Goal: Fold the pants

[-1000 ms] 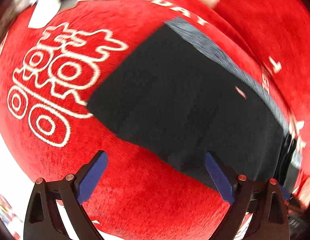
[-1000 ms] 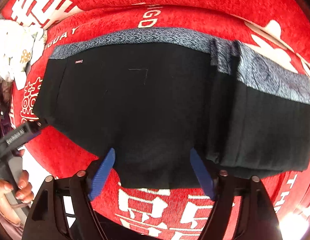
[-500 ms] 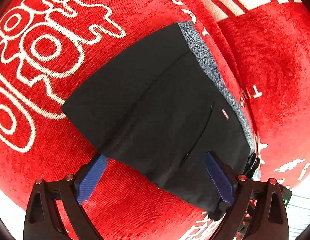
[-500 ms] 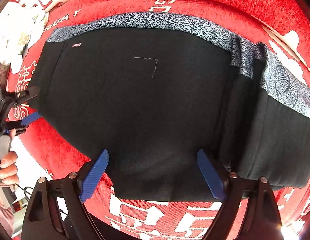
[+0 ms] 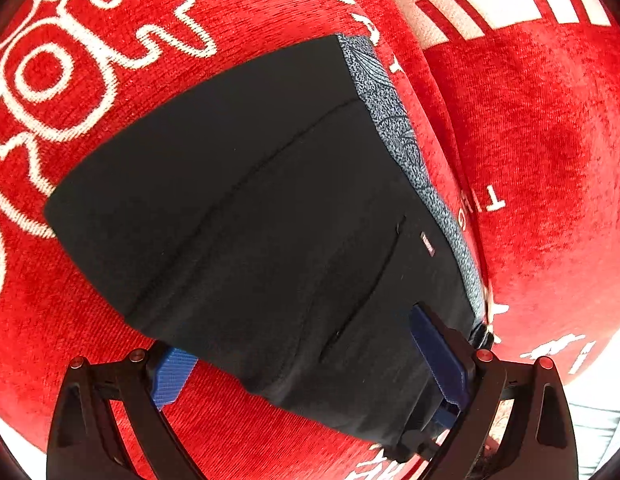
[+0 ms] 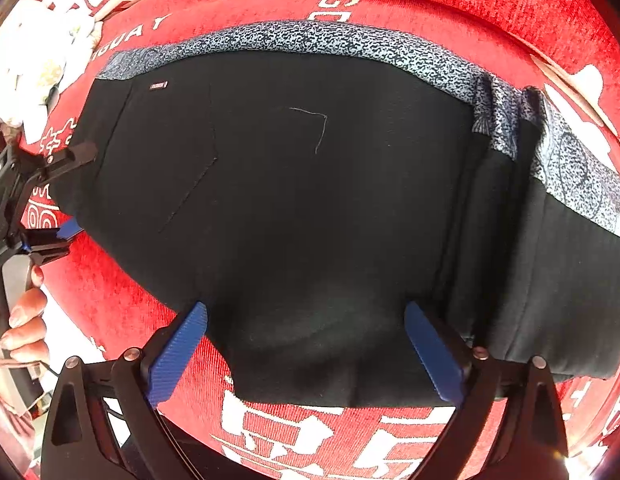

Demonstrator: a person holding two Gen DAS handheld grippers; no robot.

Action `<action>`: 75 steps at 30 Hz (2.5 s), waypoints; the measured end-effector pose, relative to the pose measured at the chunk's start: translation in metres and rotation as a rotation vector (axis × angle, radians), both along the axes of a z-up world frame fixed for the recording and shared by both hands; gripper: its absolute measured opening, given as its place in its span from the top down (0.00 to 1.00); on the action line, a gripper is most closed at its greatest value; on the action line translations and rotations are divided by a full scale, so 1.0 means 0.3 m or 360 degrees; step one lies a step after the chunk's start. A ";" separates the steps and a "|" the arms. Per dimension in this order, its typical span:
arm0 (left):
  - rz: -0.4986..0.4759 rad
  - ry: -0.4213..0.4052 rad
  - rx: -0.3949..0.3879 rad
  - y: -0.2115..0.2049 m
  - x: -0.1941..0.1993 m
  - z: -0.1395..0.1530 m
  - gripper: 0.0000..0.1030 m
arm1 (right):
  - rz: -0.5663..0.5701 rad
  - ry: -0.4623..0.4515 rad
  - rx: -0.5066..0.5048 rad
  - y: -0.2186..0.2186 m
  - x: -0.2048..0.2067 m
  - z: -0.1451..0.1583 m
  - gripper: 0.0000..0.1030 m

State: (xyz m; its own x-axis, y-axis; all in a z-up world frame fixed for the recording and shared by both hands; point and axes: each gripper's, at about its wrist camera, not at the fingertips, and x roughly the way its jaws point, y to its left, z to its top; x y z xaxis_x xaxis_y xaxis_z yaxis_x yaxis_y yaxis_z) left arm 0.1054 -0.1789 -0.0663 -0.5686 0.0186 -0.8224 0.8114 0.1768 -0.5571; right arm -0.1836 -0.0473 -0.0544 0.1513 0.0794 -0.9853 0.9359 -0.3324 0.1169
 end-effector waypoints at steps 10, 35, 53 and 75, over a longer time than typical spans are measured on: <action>-0.0216 -0.0402 -0.0244 0.023 -0.061 0.078 0.58 | 0.0018 -0.0002 -0.0017 0.014 0.006 -0.002 0.03; -0.1163 -0.1305 -0.1200 0.229 -0.389 0.195 0.66 | 0.0533 -0.0836 -0.0015 -0.712 0.376 0.142 0.04; -0.1154 -0.1154 -0.1424 0.296 -0.522 0.459 0.66 | 0.0239 -0.1123 -0.0283 -0.555 0.112 0.227 0.78; -0.1792 -0.0565 -0.1738 0.862 -1.290 0.589 0.66 | -0.0737 -0.1020 -0.0929 0.387 -0.837 0.514 0.78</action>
